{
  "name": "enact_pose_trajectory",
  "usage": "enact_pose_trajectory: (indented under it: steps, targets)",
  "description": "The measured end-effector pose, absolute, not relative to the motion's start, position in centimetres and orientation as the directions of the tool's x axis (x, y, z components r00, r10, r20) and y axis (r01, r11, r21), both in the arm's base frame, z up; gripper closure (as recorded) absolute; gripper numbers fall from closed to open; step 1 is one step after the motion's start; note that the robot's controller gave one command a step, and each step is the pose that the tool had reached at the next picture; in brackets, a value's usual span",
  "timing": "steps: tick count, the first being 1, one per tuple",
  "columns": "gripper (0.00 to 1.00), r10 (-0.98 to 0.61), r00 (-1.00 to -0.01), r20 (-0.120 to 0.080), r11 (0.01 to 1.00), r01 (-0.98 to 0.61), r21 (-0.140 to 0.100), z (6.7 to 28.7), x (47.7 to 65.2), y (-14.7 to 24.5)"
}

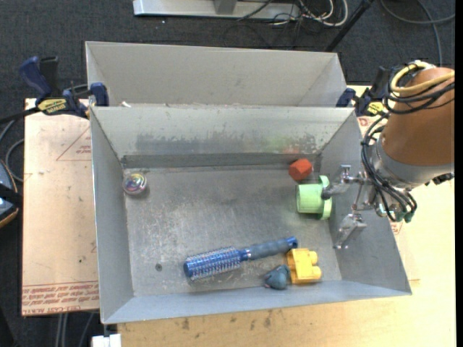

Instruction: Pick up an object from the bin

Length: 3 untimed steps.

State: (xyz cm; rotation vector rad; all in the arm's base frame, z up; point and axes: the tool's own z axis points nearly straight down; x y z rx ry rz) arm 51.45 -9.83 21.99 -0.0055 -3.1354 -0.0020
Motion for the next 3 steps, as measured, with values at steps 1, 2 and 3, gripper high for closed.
enact_pose_trajectory:
  steps: [1, 2, 3]
  targets:
    - [0.0, -0.269, -0.963, -0.012, 0.963, -0.269, -0.005, 7.5, 49.7, -8.4]
    - [1.0, -0.271, -0.962, -0.014, 0.962, -0.271, -0.006, 7.7, 49.7, -8.4]
    - [1.0, -0.414, -0.91, -0.01, 0.91, -0.414, -0.005, 23.2, 49.7, -7.5]
